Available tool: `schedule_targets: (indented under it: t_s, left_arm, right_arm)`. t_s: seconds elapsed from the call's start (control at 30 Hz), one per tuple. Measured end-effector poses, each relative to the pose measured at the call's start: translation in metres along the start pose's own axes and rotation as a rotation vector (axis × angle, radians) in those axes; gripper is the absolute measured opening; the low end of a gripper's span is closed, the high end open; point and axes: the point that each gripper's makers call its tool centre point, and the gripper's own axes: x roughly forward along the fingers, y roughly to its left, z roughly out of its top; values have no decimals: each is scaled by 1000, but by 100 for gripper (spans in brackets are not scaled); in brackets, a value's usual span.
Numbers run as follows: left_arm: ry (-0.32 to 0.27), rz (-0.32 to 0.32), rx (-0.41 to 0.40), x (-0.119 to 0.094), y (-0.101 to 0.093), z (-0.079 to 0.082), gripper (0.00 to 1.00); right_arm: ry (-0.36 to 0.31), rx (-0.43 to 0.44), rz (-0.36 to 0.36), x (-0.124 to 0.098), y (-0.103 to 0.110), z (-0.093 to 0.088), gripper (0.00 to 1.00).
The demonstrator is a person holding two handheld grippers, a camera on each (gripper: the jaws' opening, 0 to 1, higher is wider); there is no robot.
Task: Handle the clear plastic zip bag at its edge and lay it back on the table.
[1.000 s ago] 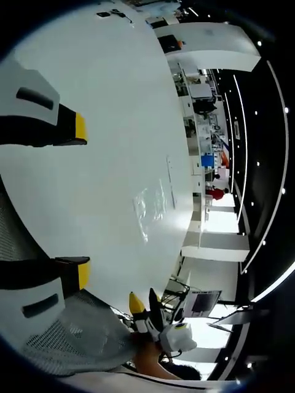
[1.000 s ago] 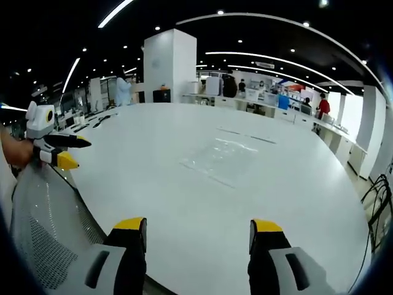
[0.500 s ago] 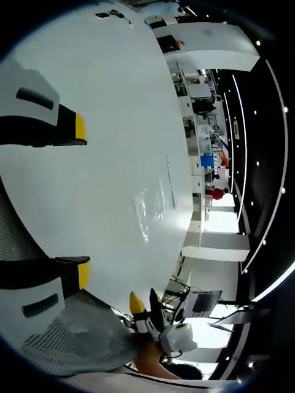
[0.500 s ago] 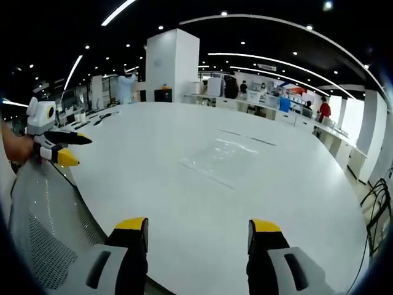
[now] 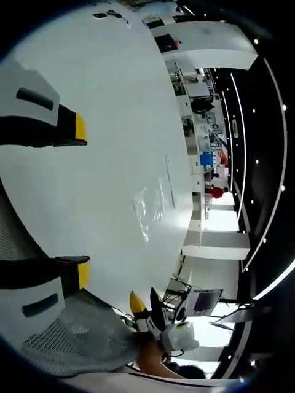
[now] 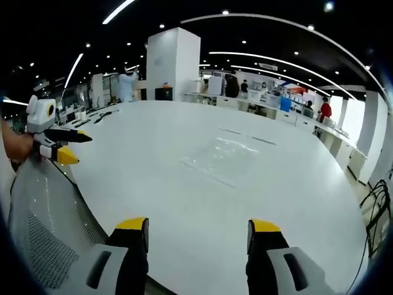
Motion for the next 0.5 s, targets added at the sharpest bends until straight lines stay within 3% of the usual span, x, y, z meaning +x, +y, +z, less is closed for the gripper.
schedule_targets:
  t_s: [0.5]
  left_arm:
    - [2, 0, 7, 0, -1, 0, 71]
  right_arm:
    - [3, -5, 7, 0, 2, 0, 63]
